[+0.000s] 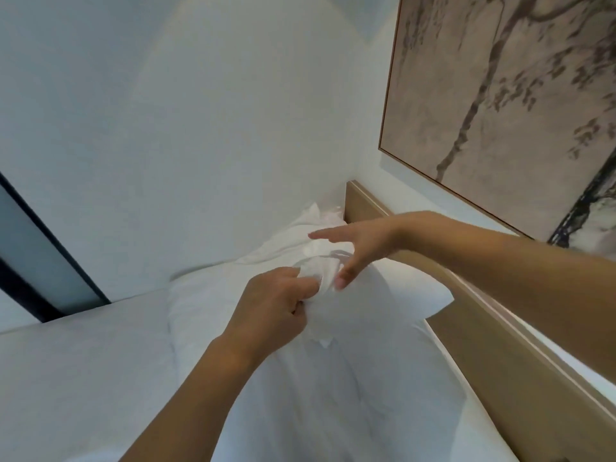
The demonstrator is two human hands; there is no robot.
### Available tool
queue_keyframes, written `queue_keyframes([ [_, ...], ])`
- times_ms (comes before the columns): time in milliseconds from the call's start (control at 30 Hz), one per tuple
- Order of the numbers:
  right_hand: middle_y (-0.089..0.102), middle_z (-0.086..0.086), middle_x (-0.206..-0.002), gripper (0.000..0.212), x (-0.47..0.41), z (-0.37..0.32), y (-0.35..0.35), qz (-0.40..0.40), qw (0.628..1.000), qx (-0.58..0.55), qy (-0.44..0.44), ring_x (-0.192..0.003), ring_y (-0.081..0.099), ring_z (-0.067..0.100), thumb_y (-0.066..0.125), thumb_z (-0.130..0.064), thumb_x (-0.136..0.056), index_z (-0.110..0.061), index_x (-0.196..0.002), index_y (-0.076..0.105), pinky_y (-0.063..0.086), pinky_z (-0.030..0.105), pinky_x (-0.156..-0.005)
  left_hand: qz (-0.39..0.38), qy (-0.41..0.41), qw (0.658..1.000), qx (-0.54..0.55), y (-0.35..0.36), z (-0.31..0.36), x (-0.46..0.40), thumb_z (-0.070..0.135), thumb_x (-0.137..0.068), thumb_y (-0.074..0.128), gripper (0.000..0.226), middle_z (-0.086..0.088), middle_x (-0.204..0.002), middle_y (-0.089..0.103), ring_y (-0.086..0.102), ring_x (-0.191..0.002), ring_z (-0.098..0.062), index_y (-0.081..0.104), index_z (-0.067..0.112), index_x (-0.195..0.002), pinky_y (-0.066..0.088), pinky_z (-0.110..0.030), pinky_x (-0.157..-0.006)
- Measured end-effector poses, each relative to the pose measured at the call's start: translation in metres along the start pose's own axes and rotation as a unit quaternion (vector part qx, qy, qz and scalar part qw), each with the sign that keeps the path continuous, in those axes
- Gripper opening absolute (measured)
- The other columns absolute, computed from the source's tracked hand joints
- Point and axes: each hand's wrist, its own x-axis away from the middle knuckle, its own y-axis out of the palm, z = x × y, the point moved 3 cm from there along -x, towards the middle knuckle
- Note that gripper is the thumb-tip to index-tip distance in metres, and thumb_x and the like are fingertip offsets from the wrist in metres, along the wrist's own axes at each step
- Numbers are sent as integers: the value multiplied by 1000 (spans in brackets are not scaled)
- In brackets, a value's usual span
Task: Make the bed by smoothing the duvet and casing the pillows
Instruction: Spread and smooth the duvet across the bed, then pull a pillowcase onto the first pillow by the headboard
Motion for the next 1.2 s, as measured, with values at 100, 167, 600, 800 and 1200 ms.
queue_keyframes([
  [100,15,-16,-159,124,-12,16,-13,-8,995,97,35,-146,16,13,87,-48,-62,-45,-151,0,15,35,-116,3,28,999,-29,-2,-2,8,3,-61,38,18,3,-55,34,30,-55,-16,51,15,-57,12,-13,-50],
  [167,11,-16,-160,131,-22,22,-13,24,973,230,16,-147,12,13,84,-59,-58,-47,-148,-11,7,42,-117,-18,39,998,-44,0,-2,12,-4,-55,46,19,0,-54,43,36,-53,-19,51,14,-57,17,-16,-47],
  [600,24,-12,-155,70,-39,16,46,-97,937,319,-102,-145,12,8,71,-38,-79,-34,-141,41,1,47,-119,-2,61,994,-92,14,-8,6,5,-68,32,31,1,-52,46,37,-52,-20,59,15,-57,18,-21,-51],
  [800,64,-6,-87,7,-14,15,-9,192,914,311,-176,-86,61,20,62,-34,-70,-32,-75,57,50,36,-83,35,-150,985,-73,25,-40,-5,7,-61,44,18,2,-79,56,50,-75,-26,57,19,-59,34,-28,-61],
  [1200,64,16,-113,27,26,3,-108,378,836,313,244,-105,58,36,46,-17,-91,-5,-107,65,43,36,-90,-566,-167,787,-180,159,-20,86,42,-99,22,57,-15,-148,43,38,-135,-37,40,13,-144,11,-58,-116],
])
